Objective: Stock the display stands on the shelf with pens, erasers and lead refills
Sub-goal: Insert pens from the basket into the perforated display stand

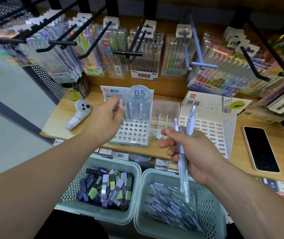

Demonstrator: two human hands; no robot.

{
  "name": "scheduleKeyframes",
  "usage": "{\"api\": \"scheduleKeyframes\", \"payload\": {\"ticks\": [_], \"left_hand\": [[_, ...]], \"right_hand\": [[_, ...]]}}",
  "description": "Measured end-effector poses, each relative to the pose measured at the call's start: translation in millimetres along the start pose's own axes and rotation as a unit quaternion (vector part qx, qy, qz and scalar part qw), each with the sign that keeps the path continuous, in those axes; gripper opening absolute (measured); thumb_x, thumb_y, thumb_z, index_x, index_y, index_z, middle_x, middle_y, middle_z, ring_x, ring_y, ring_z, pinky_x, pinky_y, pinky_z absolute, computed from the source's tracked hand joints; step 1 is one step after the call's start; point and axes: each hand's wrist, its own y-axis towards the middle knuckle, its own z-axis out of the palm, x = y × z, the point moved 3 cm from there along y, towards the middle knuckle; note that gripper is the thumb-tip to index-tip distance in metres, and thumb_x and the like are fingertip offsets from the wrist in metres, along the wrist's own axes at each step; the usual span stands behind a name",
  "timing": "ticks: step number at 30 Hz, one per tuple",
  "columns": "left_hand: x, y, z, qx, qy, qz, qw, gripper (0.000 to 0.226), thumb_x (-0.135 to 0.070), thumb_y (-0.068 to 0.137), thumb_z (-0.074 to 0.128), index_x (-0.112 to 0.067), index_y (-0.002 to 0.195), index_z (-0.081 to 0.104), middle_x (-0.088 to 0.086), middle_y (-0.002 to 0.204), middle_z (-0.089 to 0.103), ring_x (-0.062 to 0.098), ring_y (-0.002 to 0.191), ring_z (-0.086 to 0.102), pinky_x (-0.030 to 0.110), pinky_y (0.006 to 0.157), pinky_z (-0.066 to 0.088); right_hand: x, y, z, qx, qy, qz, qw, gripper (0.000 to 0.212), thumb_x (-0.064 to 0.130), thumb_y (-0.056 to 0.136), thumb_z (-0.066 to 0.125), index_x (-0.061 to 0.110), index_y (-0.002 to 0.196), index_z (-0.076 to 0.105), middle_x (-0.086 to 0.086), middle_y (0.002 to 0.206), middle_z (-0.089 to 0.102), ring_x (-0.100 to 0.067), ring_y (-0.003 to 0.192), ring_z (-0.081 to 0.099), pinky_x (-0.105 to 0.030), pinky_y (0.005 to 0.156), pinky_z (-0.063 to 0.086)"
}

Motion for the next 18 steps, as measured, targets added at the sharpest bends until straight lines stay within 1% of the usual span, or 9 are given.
{"api": "scheduleKeyframes", "payload": {"ticks": [2,4,6,7,9,11,15,18], "left_hand": [[1.1,2.3,2.0,-0.036,0.021,0.014,0.999,0.017,-0.030,0.101,0.052,-0.017,0.094,0.061,0.001,0.083,0.066,0.024,0.076,0.068,0.047,0.071,0.055],[0.3,3.9,2.7,-0.076,0.040,0.031,0.996,0.020,-0.026,0.100,0.056,-0.011,0.101,0.070,0.001,0.090,0.063,0.025,0.083,0.066,0.041,0.078,0.054],[-0.2,5.8,1.8,-0.101,0.055,0.031,0.993,0.022,-0.024,0.099,0.060,-0.009,0.105,0.075,0.002,0.092,0.063,0.023,0.093,0.061,0.033,0.083,0.047],[-0.1,6.7,1.6,-0.106,0.055,0.025,0.993,0.022,-0.024,0.098,0.061,-0.010,0.107,0.075,0.003,0.092,0.064,0.023,0.095,0.060,0.032,0.084,0.046],[0.4,7.4,1.2,-0.114,0.041,0.014,0.993,0.023,-0.026,0.098,0.061,-0.012,0.109,0.076,0.001,0.091,0.068,0.025,0.091,0.063,0.037,0.085,0.050],[1.6,8.2,0.2,-0.126,0.044,0.007,0.991,0.023,-0.027,0.098,0.061,-0.013,0.109,0.075,0.002,0.089,0.071,0.027,0.081,0.066,0.042,0.081,0.053],[3.4,9.3,-0.3,-0.132,0.111,0.005,0.985,0.016,-0.018,0.096,0.062,-0.006,0.095,0.073,0.007,0.078,0.069,0.026,0.070,0.061,0.037,0.069,0.049],[2.6,10.1,-0.3,-0.123,0.140,0.008,0.983,0.016,-0.018,0.095,0.063,-0.007,0.087,0.071,0.007,0.073,0.068,0.026,0.067,0.061,0.035,0.067,0.045]], "right_hand": [[0.2,0.1,0.2,0.001,0.002,-0.001,1.000,0.018,0.018,0.095,0.067,0.004,0.105,0.071,-0.015,0.078,0.073,-0.013,0.050,0.056,-0.021,0.045,0.042],[0.7,0.1,-0.1,0.003,0.005,-0.003,1.000,0.018,0.018,0.095,0.067,0.004,0.105,0.071,-0.014,0.078,0.073,-0.013,0.051,0.056,-0.021,0.045,0.042],[1.5,0.2,-0.9,0.004,0.005,-0.005,1.000,0.017,0.019,0.095,0.067,0.005,0.106,0.071,-0.014,0.079,0.073,-0.013,0.051,0.056,-0.021,0.046,0.042],[1.8,0.2,-1.3,0.004,0.004,-0.006,1.000,0.017,0.019,0.095,0.067,0.006,0.106,0.071,-0.014,0.079,0.073,-0.013,0.051,0.056,-0.021,0.046,0.042],[1.9,-0.2,-2.3,0.006,0.003,-0.010,1.000,0.017,0.019,0.095,0.067,0.006,0.106,0.071,-0.014,0.079,0.073,-0.013,0.051,0.055,-0.021,0.046,0.042],[1.9,-0.5,-3.3,0.008,0.002,-0.014,1.000,0.017,0.019,0.095,0.066,0.006,0.106,0.071,-0.014,0.079,0.073,-0.013,0.051,0.054,-0.021,0.046,0.041],[2.4,-1.4,-5.0,0.010,0.003,-0.019,1.000,0.016,0.018,0.095,0.066,0.006,0.105,0.071,-0.014,0.079,0.073,-0.013,0.051,0.054,-0.021,0.046,0.041],[3.0,-2.7,-6.2,0.006,-0.007,-0.027,1.000,0.016,0.018,0.096,0.066,0.006,0.106,0.071,-0.014,0.078,0.074,-0.013,0.051,0.054,-0.021,0.046,0.041]]}}
